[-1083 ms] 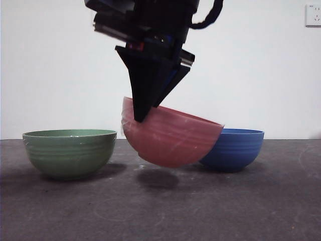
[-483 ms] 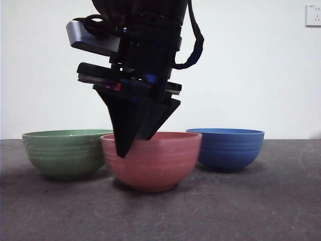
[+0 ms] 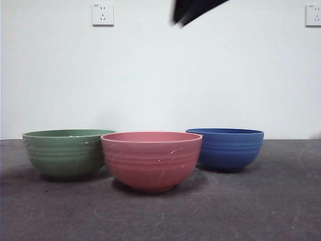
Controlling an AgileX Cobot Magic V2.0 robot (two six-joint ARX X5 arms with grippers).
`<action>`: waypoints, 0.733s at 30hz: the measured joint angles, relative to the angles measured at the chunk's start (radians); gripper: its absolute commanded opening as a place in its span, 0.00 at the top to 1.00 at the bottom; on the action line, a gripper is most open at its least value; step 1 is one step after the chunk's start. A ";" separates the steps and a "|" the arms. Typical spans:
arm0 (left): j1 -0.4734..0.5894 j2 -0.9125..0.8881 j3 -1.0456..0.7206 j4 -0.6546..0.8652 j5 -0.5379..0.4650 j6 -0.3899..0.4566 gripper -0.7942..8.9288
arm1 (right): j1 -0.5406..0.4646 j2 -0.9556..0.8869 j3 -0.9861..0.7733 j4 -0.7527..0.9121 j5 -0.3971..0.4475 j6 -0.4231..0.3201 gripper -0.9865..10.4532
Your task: Pick up the green bowl on the top,put the green bowl on the left,pick up the red bowl in the middle,put the red bowl on the right
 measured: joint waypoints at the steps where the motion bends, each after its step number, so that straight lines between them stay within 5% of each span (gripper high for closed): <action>1: 0.004 0.000 0.000 0.003 0.000 0.000 0.93 | -0.033 -0.041 -0.001 -0.006 0.000 0.000 0.93; 8: 0.102 -0.057 -0.121 0.003 0.063 -0.001 0.93 | -0.224 -0.422 -0.340 0.183 0.012 0.061 0.93; 15: 0.189 -0.255 -0.402 0.127 0.147 -0.038 0.93 | -0.276 -0.819 -0.719 0.346 0.132 0.165 0.93; 22: 0.189 -0.261 -0.408 0.145 0.157 -0.069 0.92 | -0.276 -0.898 -0.733 0.347 0.137 0.198 0.91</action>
